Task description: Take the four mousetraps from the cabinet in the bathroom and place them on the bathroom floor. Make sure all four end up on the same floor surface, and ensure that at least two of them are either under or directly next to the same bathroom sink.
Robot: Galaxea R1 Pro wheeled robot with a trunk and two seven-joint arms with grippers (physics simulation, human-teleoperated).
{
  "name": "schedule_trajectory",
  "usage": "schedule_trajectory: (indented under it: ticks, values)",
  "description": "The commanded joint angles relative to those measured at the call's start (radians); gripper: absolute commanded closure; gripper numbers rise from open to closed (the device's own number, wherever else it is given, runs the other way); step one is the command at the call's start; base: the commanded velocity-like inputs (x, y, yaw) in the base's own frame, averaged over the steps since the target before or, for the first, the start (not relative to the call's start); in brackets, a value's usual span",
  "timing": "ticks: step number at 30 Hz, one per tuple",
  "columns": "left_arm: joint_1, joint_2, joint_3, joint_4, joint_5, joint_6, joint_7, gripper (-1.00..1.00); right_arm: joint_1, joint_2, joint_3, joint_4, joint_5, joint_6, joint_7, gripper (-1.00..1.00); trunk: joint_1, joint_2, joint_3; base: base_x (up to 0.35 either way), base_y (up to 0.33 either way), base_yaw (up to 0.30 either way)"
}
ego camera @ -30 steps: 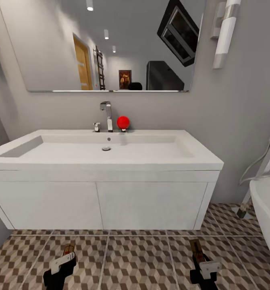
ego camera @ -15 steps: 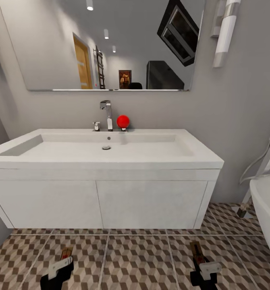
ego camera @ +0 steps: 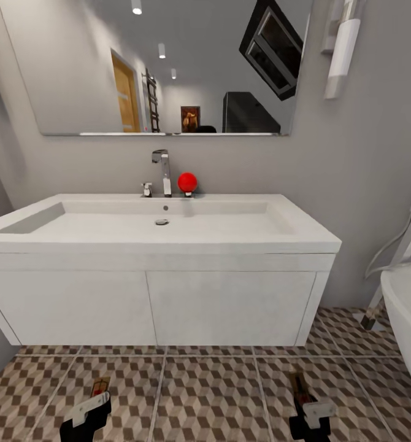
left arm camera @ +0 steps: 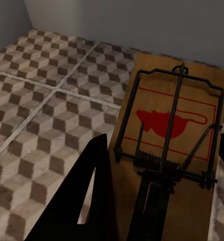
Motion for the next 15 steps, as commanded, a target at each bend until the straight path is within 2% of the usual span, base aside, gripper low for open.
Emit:
schedule_trajectory:
  ticks: [1,15]
  values:
    - [-0.001,0.000,-0.004,0.000,0.001,-0.004,0.004,1.00,-0.002,0.000,-0.008,0.004,0.008,0.001,0.001,1.00,0.004,-0.008,-0.004,0.000,0.000,0.000]
    - [-0.001,0.002,-0.004,0.000,0.001,-0.006,0.004,1.00,-0.002,0.000,-0.009,0.004,0.013,0.009,-0.002,1.00,0.057,-0.106,-0.048,0.000,0.000,0.000]
